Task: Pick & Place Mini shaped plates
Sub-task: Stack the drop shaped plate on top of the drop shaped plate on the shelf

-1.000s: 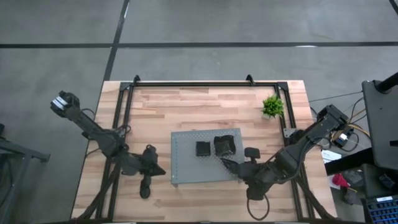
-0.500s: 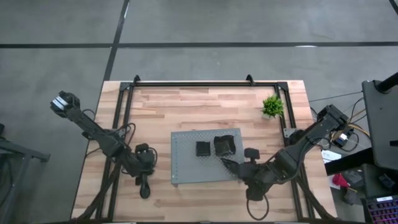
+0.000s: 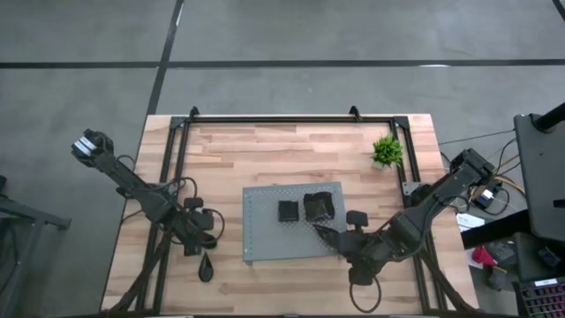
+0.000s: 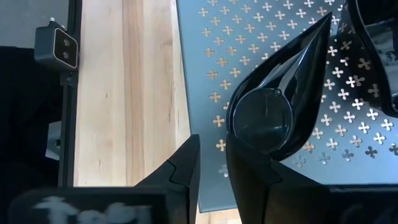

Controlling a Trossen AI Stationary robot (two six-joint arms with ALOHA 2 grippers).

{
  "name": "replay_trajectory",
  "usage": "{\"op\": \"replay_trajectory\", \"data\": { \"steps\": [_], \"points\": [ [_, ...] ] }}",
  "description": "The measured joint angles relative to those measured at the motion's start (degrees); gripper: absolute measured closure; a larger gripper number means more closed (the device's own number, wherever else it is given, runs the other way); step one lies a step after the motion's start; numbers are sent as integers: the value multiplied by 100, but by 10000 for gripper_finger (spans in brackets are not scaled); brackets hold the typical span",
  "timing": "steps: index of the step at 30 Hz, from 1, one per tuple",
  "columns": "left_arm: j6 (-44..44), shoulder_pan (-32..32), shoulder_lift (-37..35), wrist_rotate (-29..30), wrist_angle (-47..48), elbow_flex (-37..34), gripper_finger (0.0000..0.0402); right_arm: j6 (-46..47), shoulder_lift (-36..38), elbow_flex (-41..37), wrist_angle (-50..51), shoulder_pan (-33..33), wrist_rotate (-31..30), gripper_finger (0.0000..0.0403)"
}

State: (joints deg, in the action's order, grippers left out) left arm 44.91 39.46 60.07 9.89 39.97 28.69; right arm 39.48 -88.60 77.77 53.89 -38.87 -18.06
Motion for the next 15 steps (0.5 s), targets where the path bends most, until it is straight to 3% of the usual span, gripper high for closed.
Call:
{"op": "replay_trajectory", "data": {
  "steps": [15],
  "points": [
    [271,0,4,-254,-135,-284,333,55,0,-147,-54,0,35,334]
  ]
}}
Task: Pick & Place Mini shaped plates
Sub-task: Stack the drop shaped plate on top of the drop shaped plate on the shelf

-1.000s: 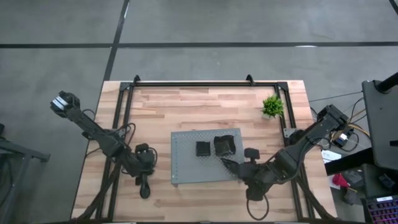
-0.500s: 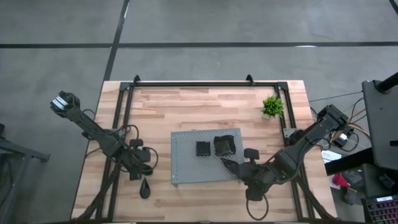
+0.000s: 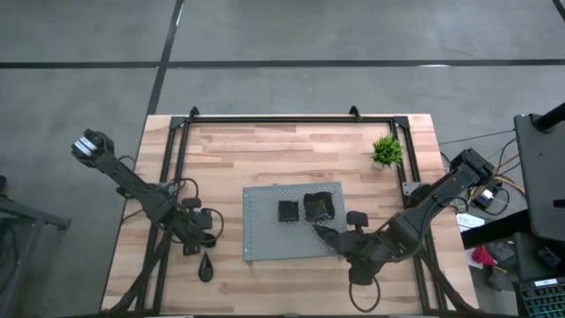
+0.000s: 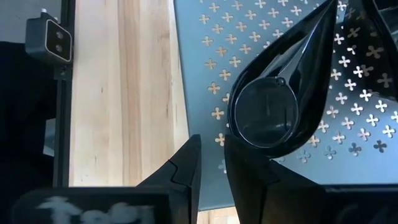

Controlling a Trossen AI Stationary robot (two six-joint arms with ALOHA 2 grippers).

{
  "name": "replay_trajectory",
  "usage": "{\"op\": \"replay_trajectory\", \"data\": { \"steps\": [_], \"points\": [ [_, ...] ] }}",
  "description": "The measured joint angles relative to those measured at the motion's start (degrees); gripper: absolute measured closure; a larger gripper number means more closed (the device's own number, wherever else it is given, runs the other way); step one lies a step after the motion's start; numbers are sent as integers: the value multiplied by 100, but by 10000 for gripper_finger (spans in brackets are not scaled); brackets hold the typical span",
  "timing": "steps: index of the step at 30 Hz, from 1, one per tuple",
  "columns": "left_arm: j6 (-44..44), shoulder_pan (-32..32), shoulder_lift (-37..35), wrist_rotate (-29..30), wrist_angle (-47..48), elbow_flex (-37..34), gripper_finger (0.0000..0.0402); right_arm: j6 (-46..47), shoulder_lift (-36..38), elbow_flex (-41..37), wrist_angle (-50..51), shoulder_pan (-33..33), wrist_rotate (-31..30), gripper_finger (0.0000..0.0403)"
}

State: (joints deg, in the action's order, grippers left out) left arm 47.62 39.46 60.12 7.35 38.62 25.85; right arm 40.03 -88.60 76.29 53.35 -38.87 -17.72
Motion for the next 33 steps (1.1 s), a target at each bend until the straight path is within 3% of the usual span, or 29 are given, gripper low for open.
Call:
{"op": "replay_trajectory", "data": {
  "steps": [7,14,24,33],
  "points": [
    [50,0,0,-2,-81,0,343,2,2,0,4,0,17,323],
    [87,0,0,-2,-343,0,397,-13,40,30,32,0,133,324],
    [761,0,-10,320,-338,80,401,-17,226,125,29,0,170,335],
    [601,0,-15,397,-237,262,401,-16,246,127,21,0,168,321]
  ]
}}
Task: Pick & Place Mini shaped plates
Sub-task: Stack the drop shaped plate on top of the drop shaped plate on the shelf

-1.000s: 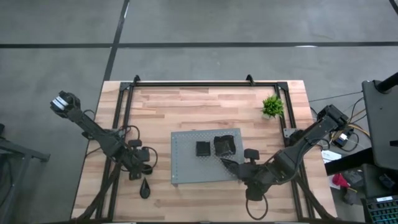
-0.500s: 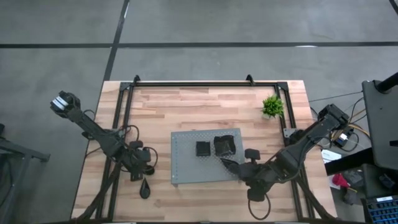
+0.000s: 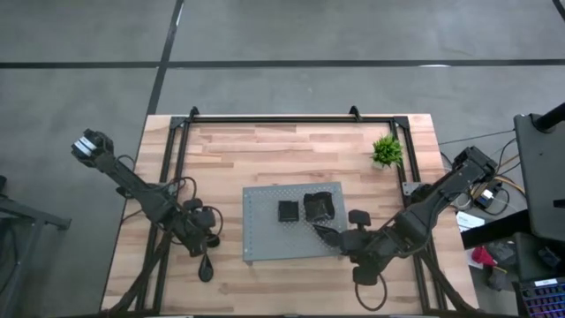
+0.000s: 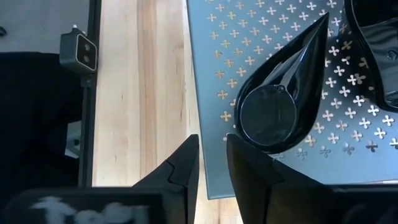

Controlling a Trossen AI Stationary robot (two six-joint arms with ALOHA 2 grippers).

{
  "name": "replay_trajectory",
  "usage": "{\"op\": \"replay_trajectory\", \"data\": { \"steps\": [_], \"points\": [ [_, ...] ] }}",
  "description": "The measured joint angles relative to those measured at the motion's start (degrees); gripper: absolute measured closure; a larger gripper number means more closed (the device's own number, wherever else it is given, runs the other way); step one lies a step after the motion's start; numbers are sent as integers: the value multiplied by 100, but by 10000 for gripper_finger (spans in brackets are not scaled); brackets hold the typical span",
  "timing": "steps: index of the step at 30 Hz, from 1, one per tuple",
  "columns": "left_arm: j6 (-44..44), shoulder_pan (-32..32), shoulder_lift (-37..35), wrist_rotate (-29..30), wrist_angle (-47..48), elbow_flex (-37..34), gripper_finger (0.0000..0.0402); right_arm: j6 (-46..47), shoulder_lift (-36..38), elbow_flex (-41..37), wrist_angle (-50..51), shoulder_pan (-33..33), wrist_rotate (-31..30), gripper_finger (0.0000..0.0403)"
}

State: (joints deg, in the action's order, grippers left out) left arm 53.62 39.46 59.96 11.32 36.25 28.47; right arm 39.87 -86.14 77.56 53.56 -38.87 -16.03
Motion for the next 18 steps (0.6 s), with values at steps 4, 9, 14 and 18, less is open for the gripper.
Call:
{"op": "replay_trajectory", "data": {
  "steps": [4,9,14,18],
  "points": [
    [122,0,0,28,-26,-27,401,4,-10,0,-13,0,-1,319],
    [113,0,2,70,-19,-57,381,15,-10,0,-31,0,-3,326],
    [56,0,2,144,-22,-61,322,16,-12,0,-39,0,-10,334],
    [-128,0,35,154,-23,-74,285,21,-12,0,-39,0,-20,333]
  ]
}}
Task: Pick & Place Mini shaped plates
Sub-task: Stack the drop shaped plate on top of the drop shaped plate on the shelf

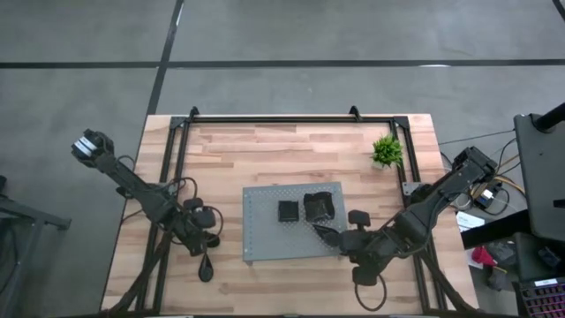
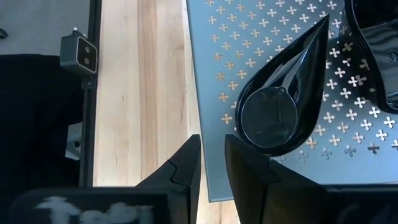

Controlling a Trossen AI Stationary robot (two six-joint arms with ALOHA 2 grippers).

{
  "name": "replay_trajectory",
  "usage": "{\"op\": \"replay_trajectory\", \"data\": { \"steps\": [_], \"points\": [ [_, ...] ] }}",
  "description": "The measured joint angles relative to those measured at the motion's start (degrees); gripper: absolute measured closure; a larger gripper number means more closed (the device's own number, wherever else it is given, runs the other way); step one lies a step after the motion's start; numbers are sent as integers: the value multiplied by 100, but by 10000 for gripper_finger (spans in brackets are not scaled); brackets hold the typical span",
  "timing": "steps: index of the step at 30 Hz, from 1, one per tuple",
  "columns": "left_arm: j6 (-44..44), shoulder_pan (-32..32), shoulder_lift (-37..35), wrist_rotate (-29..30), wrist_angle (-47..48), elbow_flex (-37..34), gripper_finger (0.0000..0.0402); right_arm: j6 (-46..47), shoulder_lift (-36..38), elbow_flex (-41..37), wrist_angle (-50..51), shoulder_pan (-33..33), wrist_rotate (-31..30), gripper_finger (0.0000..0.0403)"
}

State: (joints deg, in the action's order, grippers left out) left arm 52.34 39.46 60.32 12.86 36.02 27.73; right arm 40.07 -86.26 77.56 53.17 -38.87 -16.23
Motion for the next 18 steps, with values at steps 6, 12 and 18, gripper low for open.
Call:
{"op": "replay_trajectory", "data": {
  "steps": [6,12,18],
  "points": [
    [-14,2,115,-91,-110,-5,274,40,-4,-4,-20,-28,6,323],
    [-10,4,363,-410,-159,-103,275,155,-7,-7,-19,-28,153,318],
    [8,4,514,-397,-196,-107,275,155,-7,-9,-17,-28,188,326]
  ]
}}
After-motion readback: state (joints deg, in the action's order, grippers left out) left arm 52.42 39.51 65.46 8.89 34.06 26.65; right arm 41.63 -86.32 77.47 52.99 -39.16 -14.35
